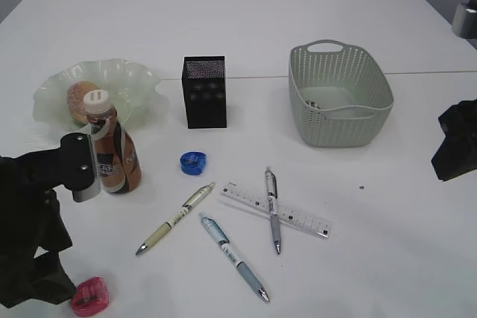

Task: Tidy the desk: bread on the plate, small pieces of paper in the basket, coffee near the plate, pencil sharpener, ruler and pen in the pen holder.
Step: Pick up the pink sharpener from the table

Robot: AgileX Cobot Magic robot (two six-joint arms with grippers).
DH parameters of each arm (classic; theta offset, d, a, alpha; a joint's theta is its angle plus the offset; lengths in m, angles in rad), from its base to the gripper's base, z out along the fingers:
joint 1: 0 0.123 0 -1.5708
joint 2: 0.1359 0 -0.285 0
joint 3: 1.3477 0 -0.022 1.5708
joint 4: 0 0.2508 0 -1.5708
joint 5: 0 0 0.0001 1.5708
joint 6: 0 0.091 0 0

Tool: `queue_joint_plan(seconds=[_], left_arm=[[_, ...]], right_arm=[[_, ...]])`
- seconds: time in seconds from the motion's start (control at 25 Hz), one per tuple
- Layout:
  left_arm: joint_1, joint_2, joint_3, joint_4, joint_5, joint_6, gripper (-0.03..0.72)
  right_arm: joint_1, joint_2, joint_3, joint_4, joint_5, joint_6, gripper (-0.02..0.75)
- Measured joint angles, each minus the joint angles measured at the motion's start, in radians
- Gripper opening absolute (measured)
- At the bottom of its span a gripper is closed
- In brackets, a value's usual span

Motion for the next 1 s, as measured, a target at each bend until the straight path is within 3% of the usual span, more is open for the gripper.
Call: queue_joint_plan(seconds=[0.4,1.0], left_arm=[[-0.055,0.009,-0.002,-0.005,-0.078,0.039,0.529],[-0.062,0.088,-0.002,-0.033,-0.108,0.029,0.529]], right_arm=[[0.0,0.0,0.0,0.0,-0.002,-0.015,0.407],[0.0,0.0,0.0,0.0,-0.002,-0.019,0.407]])
